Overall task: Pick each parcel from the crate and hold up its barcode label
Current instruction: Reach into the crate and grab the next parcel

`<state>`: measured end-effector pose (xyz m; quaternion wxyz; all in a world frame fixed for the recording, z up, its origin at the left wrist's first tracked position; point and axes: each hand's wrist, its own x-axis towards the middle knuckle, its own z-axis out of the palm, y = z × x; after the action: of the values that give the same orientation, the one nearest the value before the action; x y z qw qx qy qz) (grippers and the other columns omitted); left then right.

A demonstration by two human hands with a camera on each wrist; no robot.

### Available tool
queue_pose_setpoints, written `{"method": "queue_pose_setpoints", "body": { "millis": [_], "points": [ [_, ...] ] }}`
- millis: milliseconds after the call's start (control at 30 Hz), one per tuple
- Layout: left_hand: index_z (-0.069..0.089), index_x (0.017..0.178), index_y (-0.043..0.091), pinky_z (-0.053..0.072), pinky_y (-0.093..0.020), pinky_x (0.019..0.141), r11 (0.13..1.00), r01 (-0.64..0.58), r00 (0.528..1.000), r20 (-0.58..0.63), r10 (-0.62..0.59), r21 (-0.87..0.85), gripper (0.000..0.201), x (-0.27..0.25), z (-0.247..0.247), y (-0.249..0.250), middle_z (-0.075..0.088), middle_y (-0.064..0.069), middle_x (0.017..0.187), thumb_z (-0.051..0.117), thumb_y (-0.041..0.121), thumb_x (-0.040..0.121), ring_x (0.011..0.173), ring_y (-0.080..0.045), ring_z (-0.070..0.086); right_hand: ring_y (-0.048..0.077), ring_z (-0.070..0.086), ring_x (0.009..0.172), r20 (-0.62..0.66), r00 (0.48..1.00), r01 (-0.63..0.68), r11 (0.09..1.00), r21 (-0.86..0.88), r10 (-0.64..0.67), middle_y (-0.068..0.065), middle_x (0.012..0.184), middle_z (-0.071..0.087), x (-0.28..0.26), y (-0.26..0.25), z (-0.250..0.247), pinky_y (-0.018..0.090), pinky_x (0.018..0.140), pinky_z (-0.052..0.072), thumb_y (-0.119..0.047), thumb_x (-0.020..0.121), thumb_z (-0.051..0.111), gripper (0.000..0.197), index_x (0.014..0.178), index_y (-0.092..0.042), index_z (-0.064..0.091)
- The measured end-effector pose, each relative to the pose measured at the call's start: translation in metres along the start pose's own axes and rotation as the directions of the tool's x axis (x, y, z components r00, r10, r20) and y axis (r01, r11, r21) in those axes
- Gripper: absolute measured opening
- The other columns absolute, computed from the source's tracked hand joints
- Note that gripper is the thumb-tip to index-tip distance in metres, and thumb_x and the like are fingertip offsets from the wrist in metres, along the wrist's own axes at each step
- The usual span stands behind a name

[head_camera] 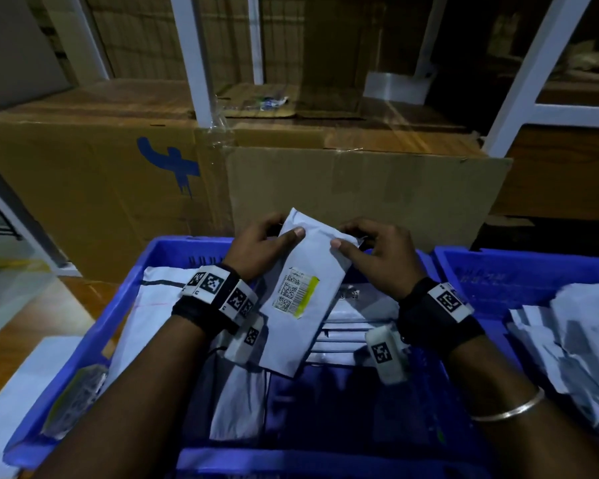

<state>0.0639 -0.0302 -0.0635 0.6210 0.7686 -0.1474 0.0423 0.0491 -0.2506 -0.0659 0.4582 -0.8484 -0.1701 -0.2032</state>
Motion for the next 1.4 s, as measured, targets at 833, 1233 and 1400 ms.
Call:
{"method": "queue_pose_setpoints", "body": {
  "millis": [833, 1233, 1400],
  "points": [
    [0.070, 0.088, 0.018, 0.046, -0.022, 0.058, 0.992, -0.040, 0.997, 0.069, 0.032, 0.121, 0.005, 0.001, 0.001, -0.001, 0.068, 0.001, 0.073, 0.071, 0.022, 0.088, 0.062, -0.003, 0.059, 0.012, 0.069, 0.093, -0.100, 0.982, -0.139, 0.976, 0.165, 0.157, -0.004, 0.104, 0.072, 0.004, 0.016, -0.012, 0.048, 0.081, 0.057, -0.026, 0.088, 0.071, 0.030, 0.117, -0.024, 0.063],
    [0.055, 0.092, 0.001, 0.044, -0.023, 0.051, 0.991, -0.039, 0.998, -0.063, 0.031, -0.126, 0.019, 0.009, -0.003, -0.005, 0.063, 0.007, 0.058, 0.064, 0.018, 0.089, 0.054, -0.007, 0.059, -0.007, 0.065, 0.078, 0.098, 0.986, -0.157, 0.949, 0.273, 0.135, -0.012, 0.090, 0.071, 0.001, 0.004, 0.003, 0.011, 0.069, 0.046, -0.006, 0.089, 0.068, 0.019, 0.105, -0.015, 0.065],
    [0.058, 0.113, 0.000, 0.051, -0.025, 0.058, 0.986, -0.038, 0.994, -0.108, 0.020, -0.165, 0.032, 0.006, -0.005, 0.003, 0.070, -0.008, 0.090, 0.070, 0.014, 0.087, 0.075, -0.011, 0.069, 0.019, 0.069, 0.101, 0.134, 0.984, -0.152, 0.952, 0.267, 0.119, 0.004, 0.105, 0.073, 0.002, 0.008, 0.004, 0.038, 0.088, 0.055, -0.005, 0.093, 0.063, 0.021, 0.113, -0.009, 0.067]
  ]
}}
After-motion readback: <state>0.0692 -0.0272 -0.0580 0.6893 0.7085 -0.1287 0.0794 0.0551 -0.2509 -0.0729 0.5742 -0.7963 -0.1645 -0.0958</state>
